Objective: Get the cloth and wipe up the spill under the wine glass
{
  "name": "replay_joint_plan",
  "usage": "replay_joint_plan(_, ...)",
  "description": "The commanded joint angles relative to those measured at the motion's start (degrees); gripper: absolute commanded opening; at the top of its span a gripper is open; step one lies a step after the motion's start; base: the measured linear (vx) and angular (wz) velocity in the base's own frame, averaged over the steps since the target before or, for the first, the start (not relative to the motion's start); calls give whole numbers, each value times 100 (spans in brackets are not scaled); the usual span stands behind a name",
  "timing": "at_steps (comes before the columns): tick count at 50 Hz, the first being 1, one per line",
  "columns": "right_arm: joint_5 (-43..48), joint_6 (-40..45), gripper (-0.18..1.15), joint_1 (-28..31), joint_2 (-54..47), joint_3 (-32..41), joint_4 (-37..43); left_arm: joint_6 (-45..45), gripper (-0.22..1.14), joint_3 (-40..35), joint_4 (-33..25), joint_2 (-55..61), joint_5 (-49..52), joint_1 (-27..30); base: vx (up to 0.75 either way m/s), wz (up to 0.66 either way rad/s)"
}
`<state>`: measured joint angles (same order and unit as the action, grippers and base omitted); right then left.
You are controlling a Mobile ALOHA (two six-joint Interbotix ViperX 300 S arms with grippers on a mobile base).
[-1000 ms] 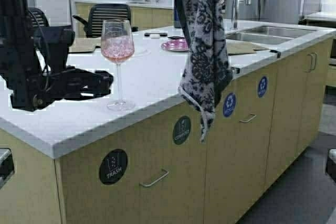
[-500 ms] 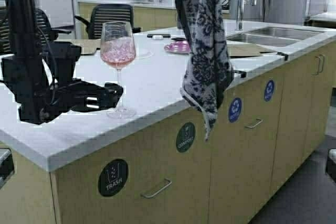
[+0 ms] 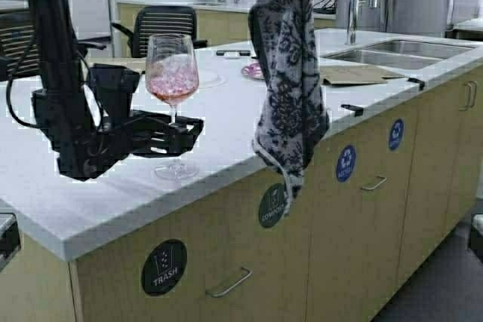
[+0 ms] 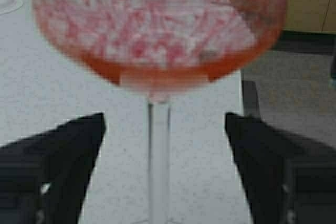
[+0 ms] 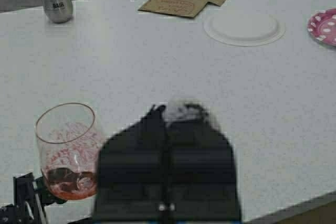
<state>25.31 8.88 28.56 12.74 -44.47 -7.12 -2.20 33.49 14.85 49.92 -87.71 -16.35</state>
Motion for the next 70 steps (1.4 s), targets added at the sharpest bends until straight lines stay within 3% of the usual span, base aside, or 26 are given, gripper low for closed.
replay_joint_plan(1, 70, -9, 7, 9, 70, 79, 18, -44, 100, -264, 18, -44, 0, -114, 6, 1)
replay_joint_plan(18, 193, -18, 7, 9, 70, 123, 18, -202, 96, -448, -18, -18, 105, -193, 4, 1)
replay_joint_plan(23, 325, -18, 7, 9, 70, 176, 18, -202, 83, -431, -35, -44, 105, -193, 3, 1)
replay_joint_plan(35, 387, -18, 7, -9, -9, 475, 272, -185, 39, -387, -18, -105, 105, -193, 2, 1)
replay_joint_plan(41, 527, -18, 7, -167, -193, 729, 571, -185, 26, -325, 62, -202, 105, -211, 1, 0)
replay_joint_plan(55, 853, -35, 7, -563, -1230, 1881, 650, -193, 24, 211, 88, -958, 105, -316, 1, 0)
replay_joint_plan(70, 853, -9, 7, -554, -2672, 3252, 633, -193, 23, 1125, 62, -2373, 492, -316, 0, 0)
